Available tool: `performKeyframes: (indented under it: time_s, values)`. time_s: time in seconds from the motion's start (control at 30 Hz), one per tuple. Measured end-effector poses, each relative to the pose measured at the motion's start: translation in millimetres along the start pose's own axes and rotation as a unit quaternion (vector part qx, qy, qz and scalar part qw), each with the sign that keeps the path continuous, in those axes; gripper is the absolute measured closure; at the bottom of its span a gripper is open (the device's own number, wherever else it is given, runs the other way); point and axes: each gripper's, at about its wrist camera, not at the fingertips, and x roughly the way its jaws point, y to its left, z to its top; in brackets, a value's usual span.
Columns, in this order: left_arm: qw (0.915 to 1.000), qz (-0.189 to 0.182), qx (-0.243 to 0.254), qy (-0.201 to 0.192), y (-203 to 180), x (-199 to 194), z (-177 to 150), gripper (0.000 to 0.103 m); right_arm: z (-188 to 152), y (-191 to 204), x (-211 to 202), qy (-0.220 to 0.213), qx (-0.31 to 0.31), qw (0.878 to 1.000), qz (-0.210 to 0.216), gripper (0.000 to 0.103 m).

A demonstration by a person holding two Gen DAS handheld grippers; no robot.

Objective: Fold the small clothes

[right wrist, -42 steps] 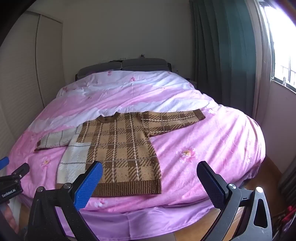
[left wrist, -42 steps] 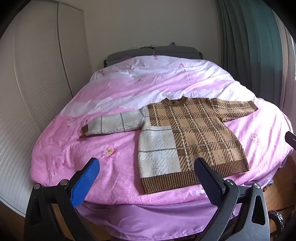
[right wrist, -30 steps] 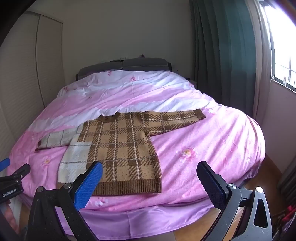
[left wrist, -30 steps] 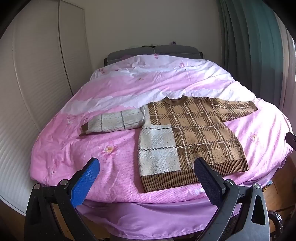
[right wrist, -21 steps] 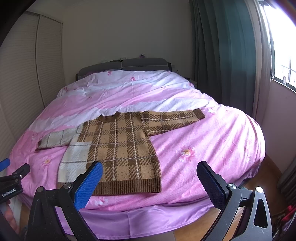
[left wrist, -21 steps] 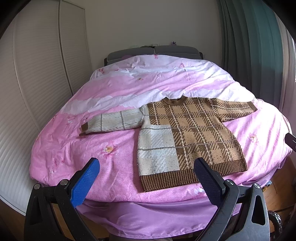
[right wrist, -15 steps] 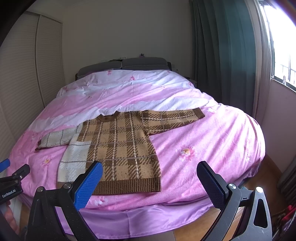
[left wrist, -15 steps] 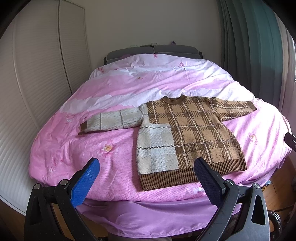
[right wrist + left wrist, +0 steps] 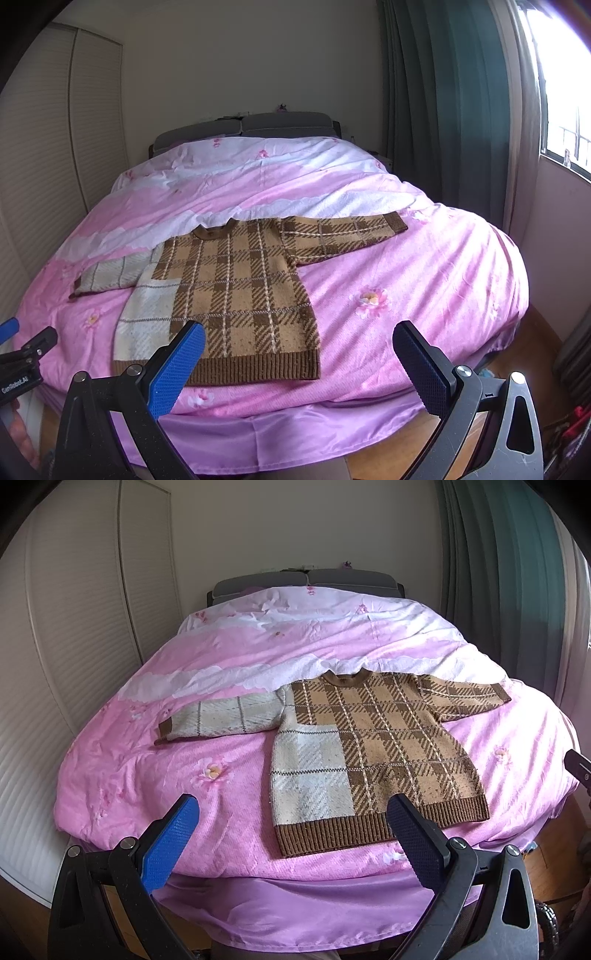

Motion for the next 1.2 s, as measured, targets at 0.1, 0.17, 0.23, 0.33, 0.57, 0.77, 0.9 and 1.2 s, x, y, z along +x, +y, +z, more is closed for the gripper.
performKeyframes:
  time_s: [0.1,0.17,0.23,0.33,0.57,0.77,0.9,1.2]
  values:
    - [1.0000,-0.002,0.002,-0.001,-3.2,-1.4,-3.0,0.000,2.1,-0.2,1.1,0.003,0.001,1.000,-0.001,0.000]
    - [1.0000,-0.003,0.001,-0.002,-4.3,-2.1,-4.2,0.000,4.0,1.1,3.7,0.002,0.002,1.000,-0.002,0.000]
    - [1.0000,-0.003,0.001,-0.001,-4.2,-2.0,-3.8,0.000,5.2,2.8,5.8,0.003,0.001,1.000,-0.002,0.000]
    - [1.0000,-0.002,-0.003,0.000,-3.5,-1.7,-3.8,0.000,5.0,3.7,6.5,0.005,0.000,1.000,-0.001,0.000]
    - [1.0000,-0.004,-0.005,0.002,1.8,0.0,-2.7,0.000,4.2,3.6,6.9,0.005,0.001,1.000,-0.002,0.000]
    - [1.0000,-0.003,-0.005,0.001,2.3,0.2,-2.0,0.000,4.5,2.8,7.1,0.006,0.002,1.000,-0.002,0.000]
    - [1.0000,-0.002,-0.009,0.001,4.5,1.9,-2.6,0.000,4.5,2.4,7.0,0.005,0.002,1.000,-0.002,0.000]
    - [1.0000,-0.002,-0.008,0.001,3.6,3.5,-0.6,0.000,2.9,-0.4,8.0,0.004,0.006,1.000,-0.002,0.000]
